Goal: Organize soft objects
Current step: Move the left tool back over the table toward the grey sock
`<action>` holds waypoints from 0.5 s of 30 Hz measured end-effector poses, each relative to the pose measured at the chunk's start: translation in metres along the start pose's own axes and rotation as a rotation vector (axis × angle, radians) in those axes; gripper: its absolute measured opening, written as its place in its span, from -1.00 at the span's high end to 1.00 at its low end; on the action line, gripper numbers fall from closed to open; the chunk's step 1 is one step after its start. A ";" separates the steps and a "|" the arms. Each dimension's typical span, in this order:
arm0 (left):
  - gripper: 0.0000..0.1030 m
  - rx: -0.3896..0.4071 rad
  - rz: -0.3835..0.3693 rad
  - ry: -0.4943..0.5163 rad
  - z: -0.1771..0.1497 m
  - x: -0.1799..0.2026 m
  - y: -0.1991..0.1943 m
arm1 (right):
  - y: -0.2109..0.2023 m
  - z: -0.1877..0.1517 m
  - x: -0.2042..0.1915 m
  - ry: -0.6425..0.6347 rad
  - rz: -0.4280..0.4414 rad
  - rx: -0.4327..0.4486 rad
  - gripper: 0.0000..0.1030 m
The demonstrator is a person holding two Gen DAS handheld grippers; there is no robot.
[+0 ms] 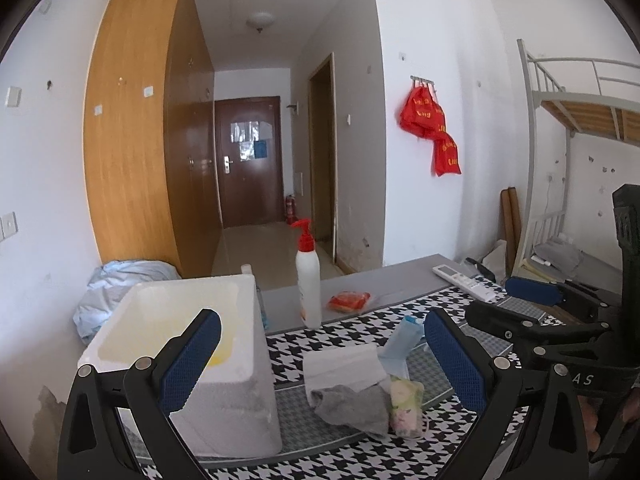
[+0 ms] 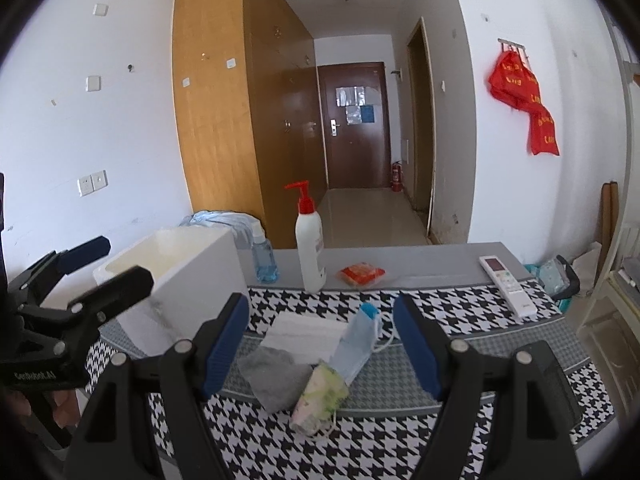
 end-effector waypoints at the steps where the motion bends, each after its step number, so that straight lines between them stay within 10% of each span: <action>1: -0.98 0.002 0.007 -0.003 -0.003 0.002 -0.002 | -0.001 -0.004 0.003 -0.002 -0.003 0.000 -0.52; 15: -0.98 -0.011 -0.018 -0.022 -0.027 0.008 -0.005 | -0.009 -0.030 0.011 0.007 -0.029 -0.021 -0.52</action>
Point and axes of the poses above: each gripper's, at about its wrist camera, not at the fingertips, and y roughly the way its jaws point, x to its right, z to its top, the point moved 4 cm from there along y, roughly the way its jaws point, and after that the axes turned 7 degrees about -z, right-handed, at the moved point
